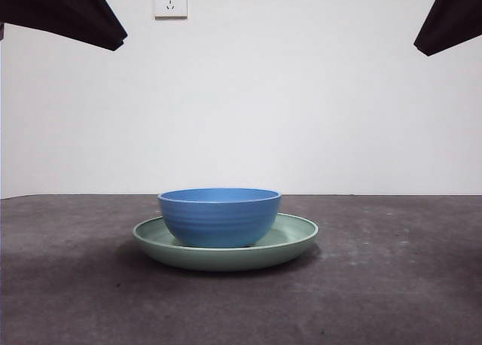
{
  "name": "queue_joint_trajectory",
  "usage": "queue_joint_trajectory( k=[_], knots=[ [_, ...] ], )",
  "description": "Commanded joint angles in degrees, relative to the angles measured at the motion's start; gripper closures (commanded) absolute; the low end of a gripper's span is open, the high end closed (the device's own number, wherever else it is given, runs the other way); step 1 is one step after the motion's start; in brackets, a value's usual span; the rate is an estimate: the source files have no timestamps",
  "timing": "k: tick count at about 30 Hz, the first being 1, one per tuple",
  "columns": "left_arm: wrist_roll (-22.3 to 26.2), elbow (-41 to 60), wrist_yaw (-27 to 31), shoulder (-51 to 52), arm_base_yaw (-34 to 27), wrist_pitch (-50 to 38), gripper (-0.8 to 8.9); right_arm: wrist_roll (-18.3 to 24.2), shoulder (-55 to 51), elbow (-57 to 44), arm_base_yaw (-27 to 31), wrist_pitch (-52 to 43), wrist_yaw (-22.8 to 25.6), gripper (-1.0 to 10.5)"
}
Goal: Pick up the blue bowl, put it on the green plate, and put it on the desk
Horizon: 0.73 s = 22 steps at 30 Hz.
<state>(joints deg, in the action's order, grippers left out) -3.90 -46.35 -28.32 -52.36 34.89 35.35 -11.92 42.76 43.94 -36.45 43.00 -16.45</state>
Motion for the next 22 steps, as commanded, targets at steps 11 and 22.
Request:
queue_joint_trajectory(
  k=[11, 22],
  knots=[
    [0.2, -0.3, -0.2, -0.2, 0.3, -0.7, 7.99, 0.4, 0.2, 0.4, -0.5, -0.5, 0.0, 9.4],
    [7.0, -0.3, 2.9, 4.0, -1.5, -2.0, 7.99, 0.4, 0.2, 0.4, -0.6, -0.5, 0.0, 9.4]
  ],
)
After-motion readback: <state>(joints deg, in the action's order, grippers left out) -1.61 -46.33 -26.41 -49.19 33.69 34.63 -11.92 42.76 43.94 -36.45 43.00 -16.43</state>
